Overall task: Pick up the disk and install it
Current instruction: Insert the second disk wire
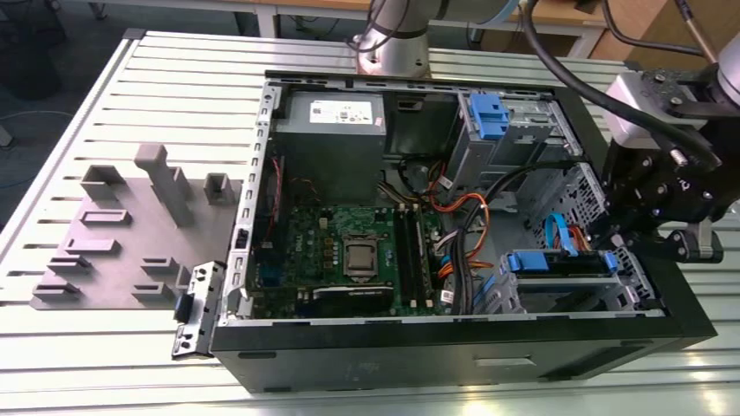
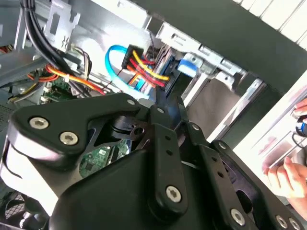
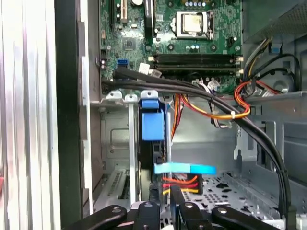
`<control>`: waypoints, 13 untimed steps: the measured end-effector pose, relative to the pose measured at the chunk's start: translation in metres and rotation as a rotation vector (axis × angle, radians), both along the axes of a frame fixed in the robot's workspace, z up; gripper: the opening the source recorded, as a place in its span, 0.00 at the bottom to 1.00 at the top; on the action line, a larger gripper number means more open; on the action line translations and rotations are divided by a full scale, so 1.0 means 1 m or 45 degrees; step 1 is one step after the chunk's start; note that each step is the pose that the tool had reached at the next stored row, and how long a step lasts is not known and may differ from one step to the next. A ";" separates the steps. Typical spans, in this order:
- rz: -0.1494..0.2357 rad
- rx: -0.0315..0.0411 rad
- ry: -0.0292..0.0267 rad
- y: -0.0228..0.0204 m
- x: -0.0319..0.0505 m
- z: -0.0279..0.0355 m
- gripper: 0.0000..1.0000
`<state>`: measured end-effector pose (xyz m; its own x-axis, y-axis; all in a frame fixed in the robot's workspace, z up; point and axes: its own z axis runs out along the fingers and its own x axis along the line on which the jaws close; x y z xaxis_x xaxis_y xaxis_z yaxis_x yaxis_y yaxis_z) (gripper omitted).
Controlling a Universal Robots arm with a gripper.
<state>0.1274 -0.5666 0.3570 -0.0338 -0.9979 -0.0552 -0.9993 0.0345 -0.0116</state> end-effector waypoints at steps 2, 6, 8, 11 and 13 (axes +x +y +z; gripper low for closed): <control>0.000 0.0001 -0.0010 0.0000 -0.0055 -0.0004 0.24; 0.000 -0.0002 -0.0013 0.0000 -0.0073 0.0002 0.24; 0.000 0.0000 -0.0013 0.0000 -0.0074 0.0014 0.24; 0.000 0.0003 -0.0013 0.0000 -0.0074 0.0015 0.24; 0.000 0.0001 -0.0013 0.0000 -0.0074 0.0017 0.24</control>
<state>0.1201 -0.5666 0.3588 -0.0338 -0.9979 -0.0553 -0.9993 0.0345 -0.0126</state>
